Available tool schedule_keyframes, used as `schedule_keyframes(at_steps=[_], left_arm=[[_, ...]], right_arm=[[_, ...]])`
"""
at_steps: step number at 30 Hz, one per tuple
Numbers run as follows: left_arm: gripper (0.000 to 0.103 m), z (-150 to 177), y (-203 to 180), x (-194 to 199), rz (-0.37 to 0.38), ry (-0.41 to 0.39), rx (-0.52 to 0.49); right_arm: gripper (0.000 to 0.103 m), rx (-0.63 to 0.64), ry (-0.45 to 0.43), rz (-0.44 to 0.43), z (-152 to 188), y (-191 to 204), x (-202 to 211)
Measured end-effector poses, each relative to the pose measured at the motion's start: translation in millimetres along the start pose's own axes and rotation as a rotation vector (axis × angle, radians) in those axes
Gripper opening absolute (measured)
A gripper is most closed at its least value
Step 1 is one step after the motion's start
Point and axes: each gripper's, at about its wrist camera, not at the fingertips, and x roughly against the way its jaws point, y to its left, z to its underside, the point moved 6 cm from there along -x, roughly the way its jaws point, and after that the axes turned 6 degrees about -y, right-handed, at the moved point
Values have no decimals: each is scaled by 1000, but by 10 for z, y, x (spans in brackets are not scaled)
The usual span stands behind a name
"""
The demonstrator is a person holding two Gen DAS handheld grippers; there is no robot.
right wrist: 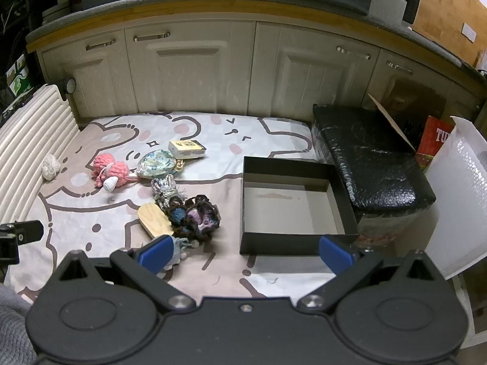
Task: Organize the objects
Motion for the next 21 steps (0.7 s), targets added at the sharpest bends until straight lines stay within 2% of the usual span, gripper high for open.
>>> schedule_keyframes(at_steps=[21], left_arm=[[103, 30, -7, -12, 7, 5, 0]], right_arm=[[103, 0, 2, 3, 7, -1, -9]])
